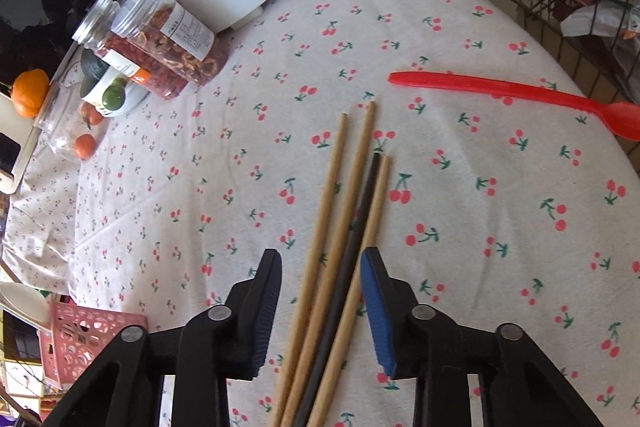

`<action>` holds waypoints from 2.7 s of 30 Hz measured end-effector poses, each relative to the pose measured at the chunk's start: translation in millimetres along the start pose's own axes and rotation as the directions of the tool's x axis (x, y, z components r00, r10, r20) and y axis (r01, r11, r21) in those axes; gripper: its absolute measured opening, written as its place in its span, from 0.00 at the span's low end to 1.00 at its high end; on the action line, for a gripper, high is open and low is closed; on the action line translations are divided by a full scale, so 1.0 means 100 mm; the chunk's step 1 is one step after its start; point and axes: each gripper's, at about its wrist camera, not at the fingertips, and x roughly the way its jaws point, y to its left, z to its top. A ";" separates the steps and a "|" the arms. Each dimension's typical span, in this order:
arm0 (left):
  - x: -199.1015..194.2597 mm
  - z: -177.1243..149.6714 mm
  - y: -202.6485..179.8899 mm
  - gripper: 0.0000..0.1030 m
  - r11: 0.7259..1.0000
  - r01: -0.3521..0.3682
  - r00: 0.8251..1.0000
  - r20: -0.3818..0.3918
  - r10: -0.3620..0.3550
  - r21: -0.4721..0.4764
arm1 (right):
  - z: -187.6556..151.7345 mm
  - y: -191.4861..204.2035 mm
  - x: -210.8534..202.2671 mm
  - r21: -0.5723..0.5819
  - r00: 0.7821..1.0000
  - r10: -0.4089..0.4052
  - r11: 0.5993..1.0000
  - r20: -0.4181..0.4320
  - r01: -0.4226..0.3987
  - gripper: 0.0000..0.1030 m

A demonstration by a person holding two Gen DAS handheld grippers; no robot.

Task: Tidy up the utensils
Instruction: 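Grasp a pair of wooden chopsticks with the left tool and lift, then grasp a wooden chopstick with the right tool while the left tool carries its pair to the basket, then lower the pair into the pink basket and open the left tool while the right tool lifts its chopstick, then carry the wooden chopstick over the pink basket and open the right tool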

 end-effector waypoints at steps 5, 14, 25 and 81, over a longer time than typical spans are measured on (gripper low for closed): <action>-0.09 -0.03 0.15 0.09 1.000 0.012 1.000 0.016 -0.012 -0.016 | 0.05 0.16 0.16 -0.020 1.000 0.003 1.000 -0.004 -0.003 0.23; -0.12 -0.07 0.26 0.09 0.999 0.034 0.999 0.003 -0.034 -0.022 | 0.13 0.15 0.49 -0.048 0.996 -0.088 0.995 -0.022 0.087 0.19; -0.13 -0.09 0.29 0.09 0.999 0.033 0.999 0.000 -0.033 -0.032 | -0.08 0.56 0.57 -0.330 0.957 -0.284 0.900 0.057 0.287 0.14; -0.50 0.20 0.93 0.94 0.972 -0.049 0.976 0.197 0.096 -0.228 | -0.84 1.49 -1.47 -0.469 0.863 0.281 0.881 0.419 -0.059 0.07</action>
